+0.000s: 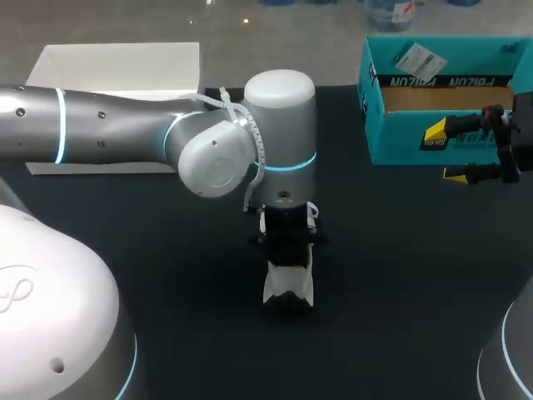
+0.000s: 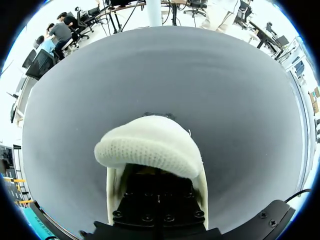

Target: Take the shoe out of the shoebox, open the shoe tongue, remove and reinsert the insole, then place the shoe into the shoebox

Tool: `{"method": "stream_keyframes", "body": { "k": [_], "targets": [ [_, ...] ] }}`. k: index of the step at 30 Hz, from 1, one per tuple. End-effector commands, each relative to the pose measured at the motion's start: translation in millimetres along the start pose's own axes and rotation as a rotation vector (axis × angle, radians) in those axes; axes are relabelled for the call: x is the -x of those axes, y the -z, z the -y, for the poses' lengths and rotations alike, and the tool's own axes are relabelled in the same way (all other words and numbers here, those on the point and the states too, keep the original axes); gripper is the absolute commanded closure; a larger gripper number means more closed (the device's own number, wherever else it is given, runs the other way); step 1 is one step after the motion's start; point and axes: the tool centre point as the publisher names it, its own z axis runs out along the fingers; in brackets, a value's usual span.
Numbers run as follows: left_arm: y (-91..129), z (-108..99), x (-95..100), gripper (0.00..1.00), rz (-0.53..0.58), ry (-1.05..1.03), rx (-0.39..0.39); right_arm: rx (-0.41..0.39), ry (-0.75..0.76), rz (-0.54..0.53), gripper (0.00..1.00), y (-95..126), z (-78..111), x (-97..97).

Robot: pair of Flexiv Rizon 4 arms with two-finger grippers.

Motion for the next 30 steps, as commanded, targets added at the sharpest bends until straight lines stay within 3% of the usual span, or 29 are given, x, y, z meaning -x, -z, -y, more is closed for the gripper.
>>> {"method": "stream_keyframes", "body": {
  "k": [1, 7, 14, 22, 26, 30],
  "targets": [
    [10.7, 1.1, -0.8, 1.0, 0.02, -0.004, 0.018, 0.001, -0.002, 0.005, 0.0, -0.8, 0.6, -0.6],
    [34.5, -1.0, -2.9, 1.0, 0.058, -0.008, 0.086, 0.001, -0.002, 0.005, 0.0, -0.8, 0.6, -0.6],
    [13.8, -21.5, 6.8, 1.0, 0.042, 0.005, 0.106, 0.001, -0.002, 0.005, 0.0, -0.8, 0.6, -0.6],
    [-2.3, -19.0, 5.5, 1.0, 0.01, -0.015, 0.084, 0.001, -0.002, 0.005, 0.0, -0.8, 0.6, -0.6],
    [17.8, -13.2, 3.1, 1.0, 0.02, -0.008, 0.112, 0.001, -0.002, 0.005, 0.0, -0.8, 0.6, -0.6],
    [43.3, -10.9, 1.5, 1.0, 0.058, -0.005, 0.197, 0.001, -0.002, 0.005, 0.0, -0.8, 0.6, -0.6]
  ]
}}
